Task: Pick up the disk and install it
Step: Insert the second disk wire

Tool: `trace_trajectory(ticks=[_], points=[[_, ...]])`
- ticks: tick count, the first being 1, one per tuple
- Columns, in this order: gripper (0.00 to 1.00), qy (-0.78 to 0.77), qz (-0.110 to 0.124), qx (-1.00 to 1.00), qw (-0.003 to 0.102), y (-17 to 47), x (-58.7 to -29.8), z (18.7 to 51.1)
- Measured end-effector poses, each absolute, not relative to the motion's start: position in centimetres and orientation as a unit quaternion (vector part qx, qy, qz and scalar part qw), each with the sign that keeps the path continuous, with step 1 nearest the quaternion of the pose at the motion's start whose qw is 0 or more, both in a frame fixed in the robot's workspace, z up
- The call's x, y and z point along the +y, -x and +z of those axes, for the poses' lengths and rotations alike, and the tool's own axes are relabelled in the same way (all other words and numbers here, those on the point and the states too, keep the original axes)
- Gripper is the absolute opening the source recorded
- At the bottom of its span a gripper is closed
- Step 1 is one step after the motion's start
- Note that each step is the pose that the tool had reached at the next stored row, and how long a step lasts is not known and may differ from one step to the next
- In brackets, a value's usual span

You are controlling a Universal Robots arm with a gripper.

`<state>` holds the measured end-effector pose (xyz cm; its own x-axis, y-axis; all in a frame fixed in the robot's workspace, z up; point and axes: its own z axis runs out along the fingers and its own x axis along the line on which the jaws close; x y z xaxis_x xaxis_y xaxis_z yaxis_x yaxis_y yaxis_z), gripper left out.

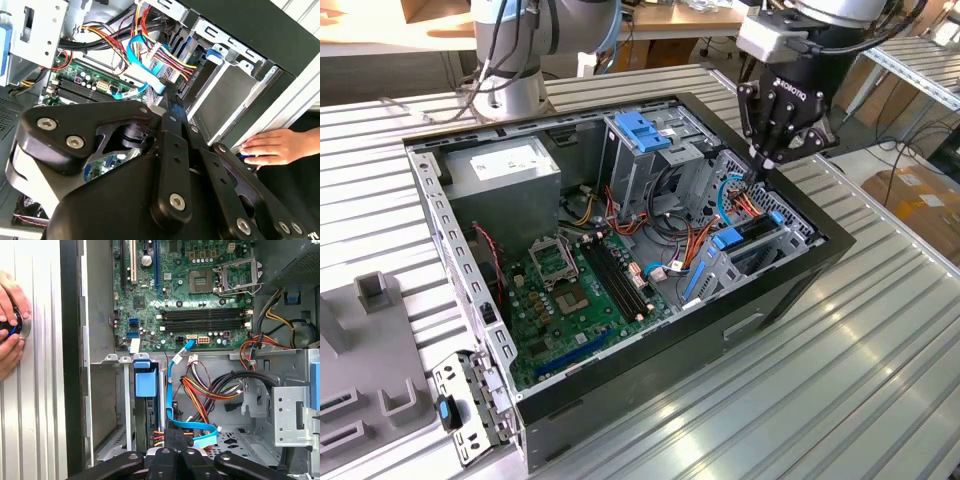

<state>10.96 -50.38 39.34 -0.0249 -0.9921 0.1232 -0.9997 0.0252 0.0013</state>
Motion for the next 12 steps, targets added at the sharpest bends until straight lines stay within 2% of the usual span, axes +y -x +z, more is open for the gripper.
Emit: trace_trajectory(ticks=[1,2,3,10,11,12], points=[[0.11,-0.697,0.046,-0.714,0.047,-10.96,-49.01,39.34],[0.11,-0.697,0.046,-0.714,0.048,-10.96,-49.00,39.21],[0.18,-0.697,0.046,-0.714,0.048,-10.96,-48.99,38.85],[0.19,-0.696,0.050,-0.714,0.051,-10.96,-48.99,38.52],[0.25,-0.696,0.050,-0.714,0.052,-10.97,-48.99,38.47],[0.25,-0.696,0.051,-0.714,0.053,-10.97,-48.99,38.43]])
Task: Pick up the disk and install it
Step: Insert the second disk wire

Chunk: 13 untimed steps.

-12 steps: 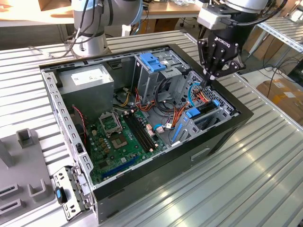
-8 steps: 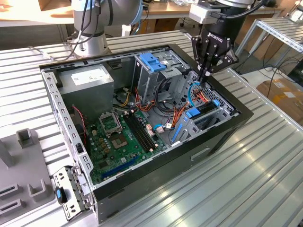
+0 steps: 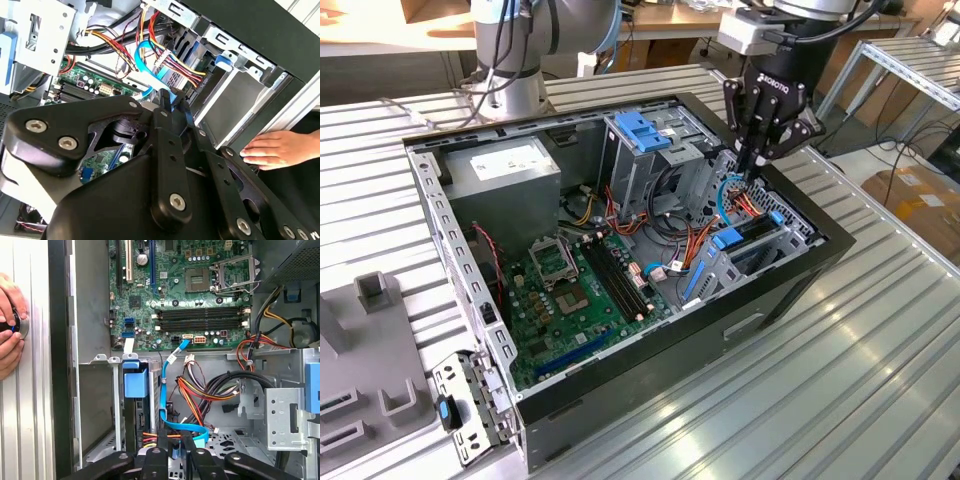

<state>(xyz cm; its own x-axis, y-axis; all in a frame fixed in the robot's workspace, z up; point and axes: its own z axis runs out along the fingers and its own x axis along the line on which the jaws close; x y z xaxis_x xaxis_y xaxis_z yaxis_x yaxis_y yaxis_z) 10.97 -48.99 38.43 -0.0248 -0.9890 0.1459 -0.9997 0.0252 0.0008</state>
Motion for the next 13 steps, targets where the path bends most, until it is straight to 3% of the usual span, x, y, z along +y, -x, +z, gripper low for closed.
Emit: trace_trajectory(ticks=[3,4,10,13], points=[[0.25,-0.696,0.052,-0.714,0.054,-10.97,-48.93,38.33],[0.11,-0.696,0.058,-0.714,0.059,-11.18,-48.81,38.19],[0.11,-0.694,0.069,-0.713,0.071,-11.27,-48.80,38.07],[0.17,-0.694,0.073,-0.712,0.074,-11.27,-48.80,37.99]])
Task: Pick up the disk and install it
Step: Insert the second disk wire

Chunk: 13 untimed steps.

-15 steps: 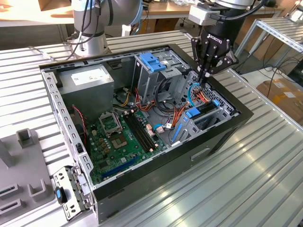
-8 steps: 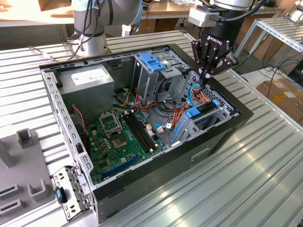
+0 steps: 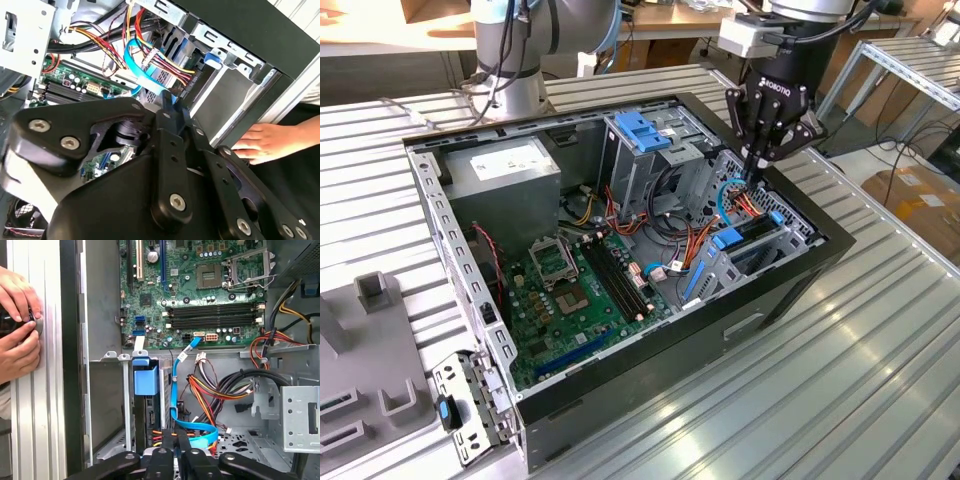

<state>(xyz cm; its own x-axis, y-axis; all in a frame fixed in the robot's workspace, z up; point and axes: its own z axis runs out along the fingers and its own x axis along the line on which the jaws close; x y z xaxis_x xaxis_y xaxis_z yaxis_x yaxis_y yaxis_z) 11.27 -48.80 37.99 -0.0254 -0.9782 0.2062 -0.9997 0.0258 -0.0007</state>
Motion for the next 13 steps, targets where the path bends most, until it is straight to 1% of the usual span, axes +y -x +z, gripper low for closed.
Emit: trace_trajectory(ticks=[1,5,6,7,10,13], points=[[0.24,-0.694,0.075,-0.712,0.076,-11.27,-48.80,37.92],[0.24,-0.693,0.080,-0.712,0.081,-11.31,-48.80,37.60],[0.23,-0.692,0.081,-0.712,0.082,-11.33,-48.80,37.50],[0.16,-0.692,0.082,-0.712,0.084,-11.34,-48.80,37.41],[0.16,-0.690,0.086,-0.713,0.087,-11.36,-48.80,37.11],[0.16,-0.690,0.085,-0.713,0.086,-11.33,-49.03,36.92]])
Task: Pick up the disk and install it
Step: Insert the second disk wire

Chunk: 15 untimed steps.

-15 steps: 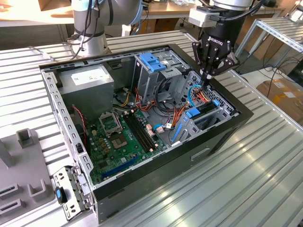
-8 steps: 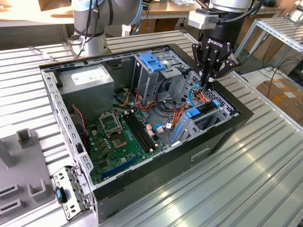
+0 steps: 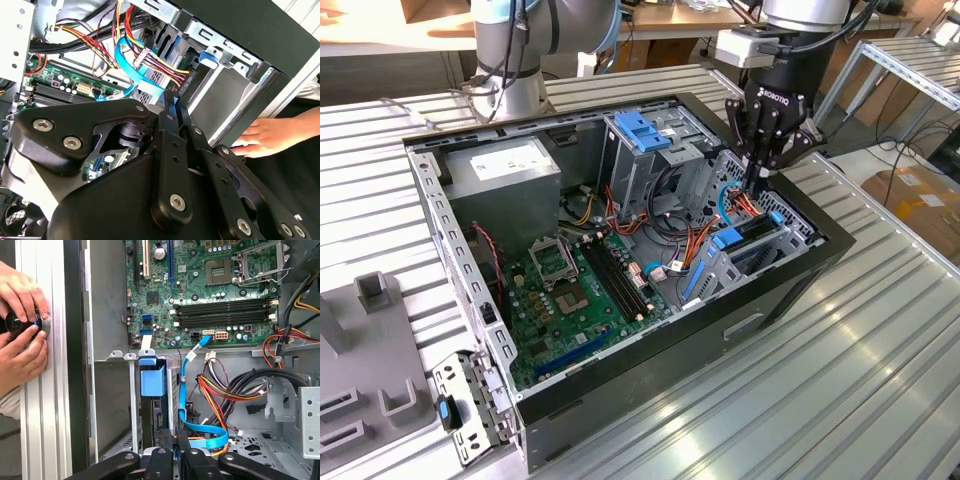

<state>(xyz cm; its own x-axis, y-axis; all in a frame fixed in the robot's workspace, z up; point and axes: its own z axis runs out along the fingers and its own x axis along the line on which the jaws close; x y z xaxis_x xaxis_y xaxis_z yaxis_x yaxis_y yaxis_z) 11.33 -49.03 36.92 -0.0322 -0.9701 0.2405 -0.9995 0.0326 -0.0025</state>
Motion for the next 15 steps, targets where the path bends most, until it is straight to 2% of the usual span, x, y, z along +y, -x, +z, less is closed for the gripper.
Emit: trace_trajectory(ticks=[12,15], points=[[0.16,-0.693,0.052,-0.717,0.044,-9.8,-51.3,36.5],[0.16,-0.693,0.051,-0.718,0.040,-9.7,-52.3,36.3]])
